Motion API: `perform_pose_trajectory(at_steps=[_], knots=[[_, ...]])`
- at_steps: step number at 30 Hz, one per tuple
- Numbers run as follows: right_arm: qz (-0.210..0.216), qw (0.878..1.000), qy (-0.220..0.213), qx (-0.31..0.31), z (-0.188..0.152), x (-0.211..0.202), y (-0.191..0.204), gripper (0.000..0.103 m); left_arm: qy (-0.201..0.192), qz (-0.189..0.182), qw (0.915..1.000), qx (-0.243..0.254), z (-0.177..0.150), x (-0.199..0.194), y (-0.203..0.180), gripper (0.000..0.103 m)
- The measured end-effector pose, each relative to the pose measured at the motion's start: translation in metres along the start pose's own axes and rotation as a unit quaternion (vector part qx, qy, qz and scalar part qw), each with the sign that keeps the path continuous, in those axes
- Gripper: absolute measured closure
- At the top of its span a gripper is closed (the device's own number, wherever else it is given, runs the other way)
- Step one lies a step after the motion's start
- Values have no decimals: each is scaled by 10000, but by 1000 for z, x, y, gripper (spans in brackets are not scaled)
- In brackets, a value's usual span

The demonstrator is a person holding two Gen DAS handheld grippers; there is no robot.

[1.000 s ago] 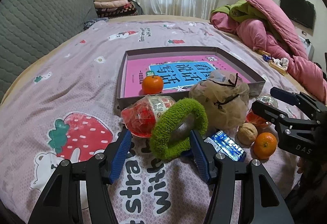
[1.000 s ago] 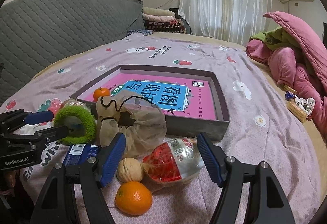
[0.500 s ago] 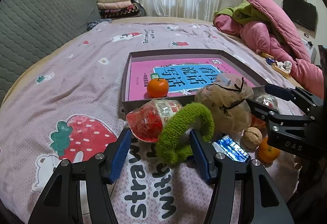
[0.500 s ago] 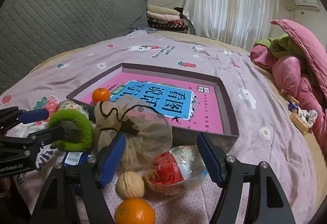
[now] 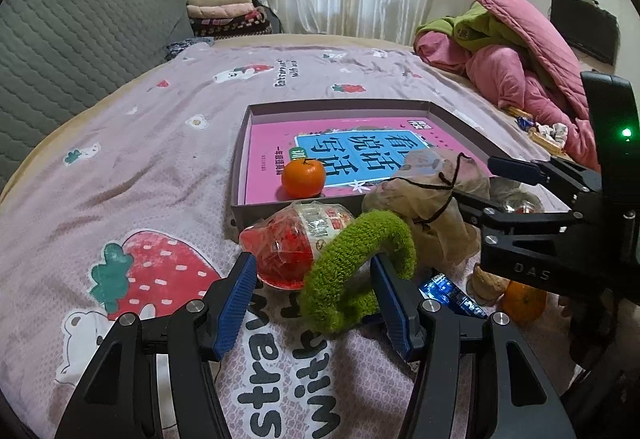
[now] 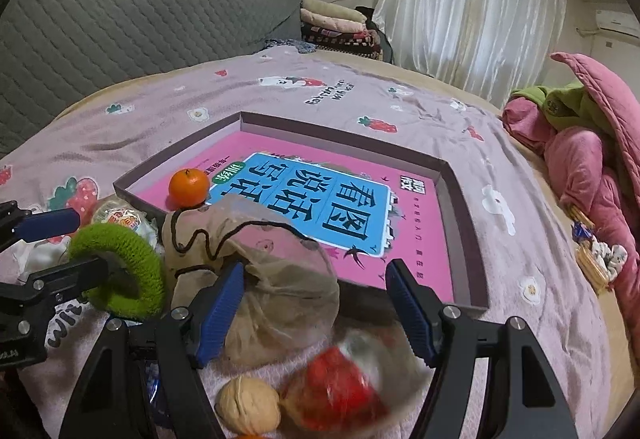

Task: Organize objects
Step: 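Grasp the green ring with the left gripper while the right gripper grasps the mesh sponge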

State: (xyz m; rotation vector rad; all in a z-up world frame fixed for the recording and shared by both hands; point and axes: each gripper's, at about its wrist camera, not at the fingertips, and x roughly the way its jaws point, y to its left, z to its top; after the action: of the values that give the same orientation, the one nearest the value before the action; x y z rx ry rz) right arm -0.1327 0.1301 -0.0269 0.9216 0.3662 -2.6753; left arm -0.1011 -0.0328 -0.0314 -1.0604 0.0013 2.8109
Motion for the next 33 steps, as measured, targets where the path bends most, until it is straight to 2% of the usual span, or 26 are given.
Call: perform_pose_trajectory(at_steps=[3,8,11,17,27,33], knots=[[51,9999,-11,-91,1,3,3,45,-9,-15,10000,-9,0,0,1,48],[268,9992,-126,-258,2,1,9,73,17,6,10000,-33,1,0,1,57],[357,9988,-203,-267,2,-1,10,81,19,-18,10000,-57,3,0,2,61],[534,9982,-279,-63,0,-3,4,85,12,-39,9999,-96,3,2,5,65],[815,9952,-447,313,-2,-11,-9,87,-164,-244,9993,-223,5,-6,10,81],[912,9936,-552,363,-2,-17,-10,87,-305,-278,9989,-205,5,-13,9,81]])
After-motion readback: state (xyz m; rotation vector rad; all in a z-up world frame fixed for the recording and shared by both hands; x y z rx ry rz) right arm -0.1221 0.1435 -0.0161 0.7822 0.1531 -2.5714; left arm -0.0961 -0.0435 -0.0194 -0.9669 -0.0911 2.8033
